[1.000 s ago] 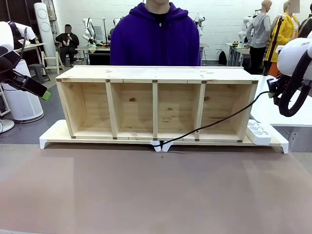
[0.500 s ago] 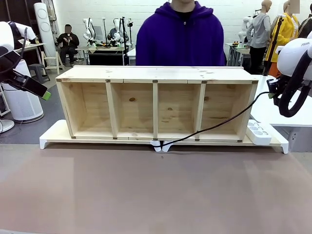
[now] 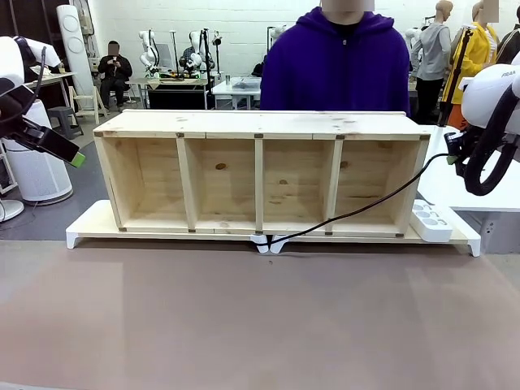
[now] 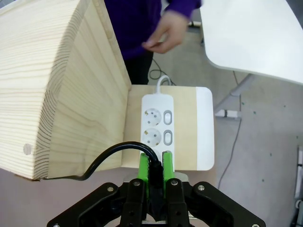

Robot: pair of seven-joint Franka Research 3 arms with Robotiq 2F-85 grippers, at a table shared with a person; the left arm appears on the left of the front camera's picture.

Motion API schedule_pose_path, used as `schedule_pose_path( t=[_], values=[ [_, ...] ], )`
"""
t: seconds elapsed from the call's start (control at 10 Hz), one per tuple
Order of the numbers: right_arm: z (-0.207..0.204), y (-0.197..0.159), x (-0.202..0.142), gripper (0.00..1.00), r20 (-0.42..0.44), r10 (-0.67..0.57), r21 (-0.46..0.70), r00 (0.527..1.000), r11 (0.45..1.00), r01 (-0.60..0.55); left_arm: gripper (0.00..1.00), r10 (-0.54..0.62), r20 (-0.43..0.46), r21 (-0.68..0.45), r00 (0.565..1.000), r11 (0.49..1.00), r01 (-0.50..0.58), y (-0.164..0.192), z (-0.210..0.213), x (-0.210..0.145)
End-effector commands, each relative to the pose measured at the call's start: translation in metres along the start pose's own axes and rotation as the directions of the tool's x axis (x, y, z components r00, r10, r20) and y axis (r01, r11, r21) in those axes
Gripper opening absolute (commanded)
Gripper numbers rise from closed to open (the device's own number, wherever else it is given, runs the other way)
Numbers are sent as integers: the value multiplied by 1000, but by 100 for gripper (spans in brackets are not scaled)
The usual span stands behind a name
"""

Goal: Perform cable management.
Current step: Release the Power Cable when the human grasps it.

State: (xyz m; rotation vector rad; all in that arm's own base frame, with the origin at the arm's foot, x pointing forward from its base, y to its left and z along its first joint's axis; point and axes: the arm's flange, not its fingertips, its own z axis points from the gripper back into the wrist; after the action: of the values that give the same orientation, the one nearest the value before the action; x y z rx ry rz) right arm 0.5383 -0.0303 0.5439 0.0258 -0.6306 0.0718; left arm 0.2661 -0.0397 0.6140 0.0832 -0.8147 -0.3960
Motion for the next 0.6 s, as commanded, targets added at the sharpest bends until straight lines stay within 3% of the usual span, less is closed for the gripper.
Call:
schedule_pose_path(
  t=[0.0,0.5],
  values=[
    [0,-1,1,15,6,0,-1,1000,1000,0,100,2,9,4,1000,1000,-2,0,-2,2],
    [0,-1,1,15,6,0,-1,1000,1000,0,100,2,9,4,1000,1000,-2,0,-2,2]
  ],
)
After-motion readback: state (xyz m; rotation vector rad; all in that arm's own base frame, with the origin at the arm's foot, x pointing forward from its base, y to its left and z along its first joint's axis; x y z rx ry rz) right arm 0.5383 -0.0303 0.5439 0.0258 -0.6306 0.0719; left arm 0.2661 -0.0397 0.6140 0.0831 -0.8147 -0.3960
